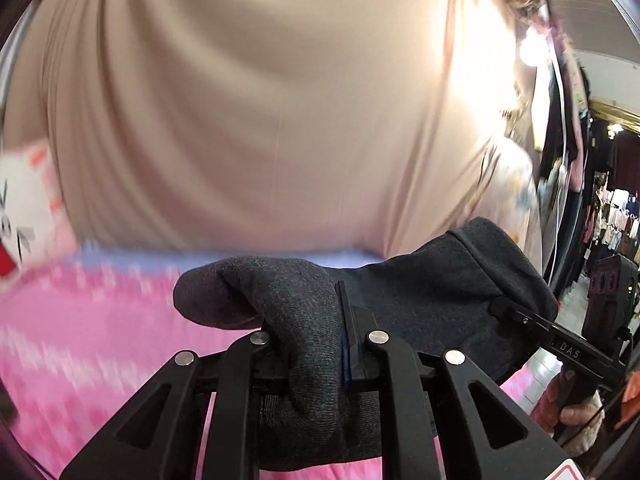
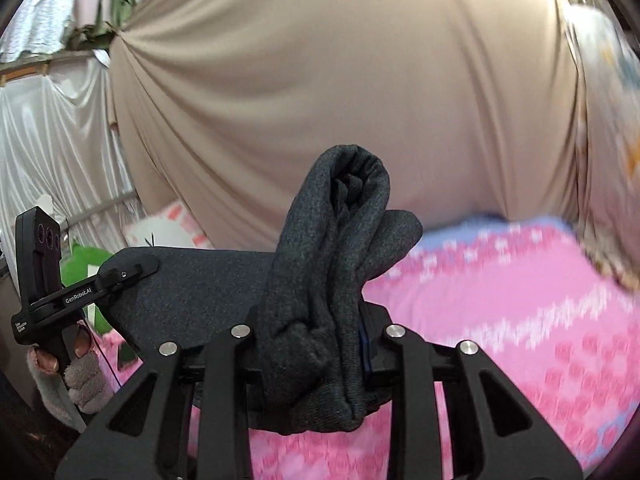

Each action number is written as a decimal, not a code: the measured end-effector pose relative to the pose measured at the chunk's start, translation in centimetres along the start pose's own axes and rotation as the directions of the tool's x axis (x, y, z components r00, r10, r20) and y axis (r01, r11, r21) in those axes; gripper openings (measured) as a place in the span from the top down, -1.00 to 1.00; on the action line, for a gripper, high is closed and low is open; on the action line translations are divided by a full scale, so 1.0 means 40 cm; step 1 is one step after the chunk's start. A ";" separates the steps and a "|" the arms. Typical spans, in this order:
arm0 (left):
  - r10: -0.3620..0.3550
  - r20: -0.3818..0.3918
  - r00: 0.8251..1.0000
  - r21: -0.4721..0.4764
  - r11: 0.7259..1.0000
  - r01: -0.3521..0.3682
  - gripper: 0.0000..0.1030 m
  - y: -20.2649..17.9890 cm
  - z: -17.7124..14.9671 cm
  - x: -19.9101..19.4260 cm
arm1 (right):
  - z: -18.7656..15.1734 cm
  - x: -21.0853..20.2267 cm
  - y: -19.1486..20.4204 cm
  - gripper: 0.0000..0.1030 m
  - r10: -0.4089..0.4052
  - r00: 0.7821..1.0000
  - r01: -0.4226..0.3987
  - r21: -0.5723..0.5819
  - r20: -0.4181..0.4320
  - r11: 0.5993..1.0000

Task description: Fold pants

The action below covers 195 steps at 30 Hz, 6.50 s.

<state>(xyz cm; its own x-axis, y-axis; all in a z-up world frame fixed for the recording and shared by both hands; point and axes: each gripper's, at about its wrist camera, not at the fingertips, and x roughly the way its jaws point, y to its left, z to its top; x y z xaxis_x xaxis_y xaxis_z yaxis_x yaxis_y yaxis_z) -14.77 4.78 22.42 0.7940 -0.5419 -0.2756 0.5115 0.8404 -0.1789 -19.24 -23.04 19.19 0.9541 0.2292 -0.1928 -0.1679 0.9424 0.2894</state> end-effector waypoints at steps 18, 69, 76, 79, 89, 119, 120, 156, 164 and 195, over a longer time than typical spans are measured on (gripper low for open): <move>0.053 0.217 0.975 0.026 0.998 -0.060 0.75 0.181 0.248 0.277 | 0.228 0.369 -0.103 0.45 0.015 0.989 -0.014 -0.006 0.149 1.000; 0.141 -0.401 0.905 -0.495 0.798 -0.344 0.12 0.552 -0.277 0.607 | -0.217 0.768 -0.313 0.42 -0.174 0.899 0.200 0.023 -0.402 0.980; 0.414 -0.323 0.851 -0.403 0.754 -0.519 -0.20 0.625 -0.285 0.491 | -0.323 0.912 0.042 0.16 0.287 0.714 -0.307 0.084 -0.639 0.948; 0.458 -0.302 0.836 -0.402 0.734 -0.547 -0.20 0.649 -0.295 0.469 | -0.380 1.021 0.098 0.17 0.202 0.704 -0.213 0.069 -0.681 0.975; 0.508 -0.248 0.825 -0.472 0.680 -0.561 -0.24 0.703 -0.282 0.387 | -0.350 1.094 0.153 -0.19 0.030 0.847 -0.051 -0.025 -0.531 0.998; 0.300 -0.481 0.824 -0.113 0.911 -0.397 -0.48 0.542 -0.333 0.593 | -0.258 0.830 -0.014 0.20 0.018 0.817 -0.073 -0.074 -0.576 0.995; 0.291 -0.491 0.821 -0.091 0.921 -0.380 -0.48 0.538 -0.339 0.593 | -0.262 0.825 -0.024 0.20 0.029 0.817 -0.076 -0.057 -0.577 0.995; -0.065 -0.531 0.845 -0.462 0.858 -0.225 0.37 0.568 -0.333 0.705 | -0.245 0.831 -0.481 0.28 -0.011 0.819 0.189 0.252 -0.574 0.949; -0.046 -0.592 0.804 -0.343 0.918 -0.201 0.70 0.588 -0.277 0.700 | -0.215 0.747 -0.409 0.33 -0.044 0.820 0.194 0.204 -0.571 0.960; 0.397 -0.376 0.837 -0.011 0.901 -0.433 -0.52 0.330 -0.385 0.553 | -0.337 0.515 -0.204 -0.19 -0.303 0.871 0.333 0.010 -0.387 0.943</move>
<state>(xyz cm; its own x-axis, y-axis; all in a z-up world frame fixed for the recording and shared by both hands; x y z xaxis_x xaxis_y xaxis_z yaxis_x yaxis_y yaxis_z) 4.47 3.86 -0.58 0.7444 -0.1200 -0.6569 0.1135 0.9921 -0.0526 -1.54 -22.71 0.23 0.7855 0.0083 -0.6188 0.1614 0.9626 0.2178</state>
